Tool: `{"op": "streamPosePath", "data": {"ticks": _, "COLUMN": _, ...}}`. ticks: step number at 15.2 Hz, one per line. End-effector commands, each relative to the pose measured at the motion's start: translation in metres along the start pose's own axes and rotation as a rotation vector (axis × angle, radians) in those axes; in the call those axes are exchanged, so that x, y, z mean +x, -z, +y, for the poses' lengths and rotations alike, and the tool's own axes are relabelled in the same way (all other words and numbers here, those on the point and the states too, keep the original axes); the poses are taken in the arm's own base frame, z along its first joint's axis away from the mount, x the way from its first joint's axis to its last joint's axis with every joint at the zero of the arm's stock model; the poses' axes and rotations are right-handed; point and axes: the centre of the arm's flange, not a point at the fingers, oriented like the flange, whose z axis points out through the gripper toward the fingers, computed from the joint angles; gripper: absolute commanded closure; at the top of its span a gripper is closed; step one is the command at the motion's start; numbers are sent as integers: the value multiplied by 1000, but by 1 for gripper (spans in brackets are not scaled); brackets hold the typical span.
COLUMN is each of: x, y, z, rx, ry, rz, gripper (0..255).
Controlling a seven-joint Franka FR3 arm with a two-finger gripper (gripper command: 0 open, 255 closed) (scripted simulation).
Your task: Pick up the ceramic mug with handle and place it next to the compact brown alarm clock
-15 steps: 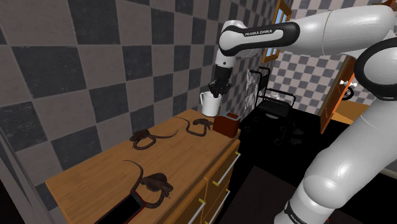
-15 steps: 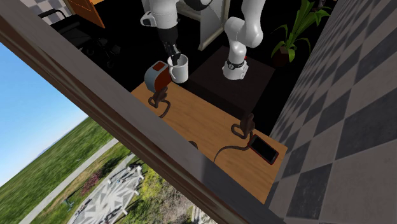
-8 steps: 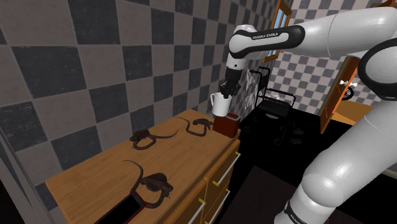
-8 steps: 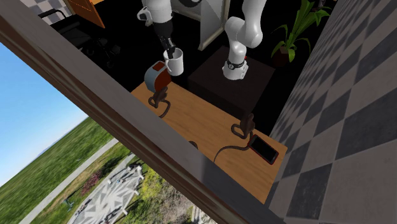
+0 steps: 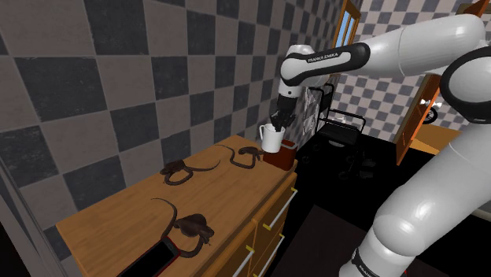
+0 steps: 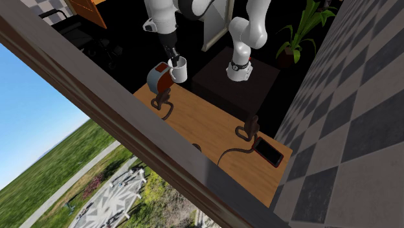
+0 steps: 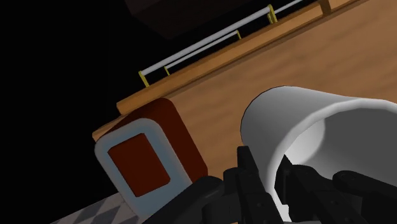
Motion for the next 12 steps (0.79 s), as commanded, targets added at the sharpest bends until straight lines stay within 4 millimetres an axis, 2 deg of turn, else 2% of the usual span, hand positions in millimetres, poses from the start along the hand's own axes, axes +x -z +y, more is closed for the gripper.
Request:
{"op": "streamPosePath", "data": {"ticks": 1, "x": 1, "y": -10, "z": 0, "rx": 0, "ry": 0, "rz": 1, "gripper": 255}}
{"op": "streamPosePath", "data": {"ticks": 12, "x": 1, "y": -68, "z": 4, "rx": 0, "ry": 0, "rz": 1, "gripper": 255}}
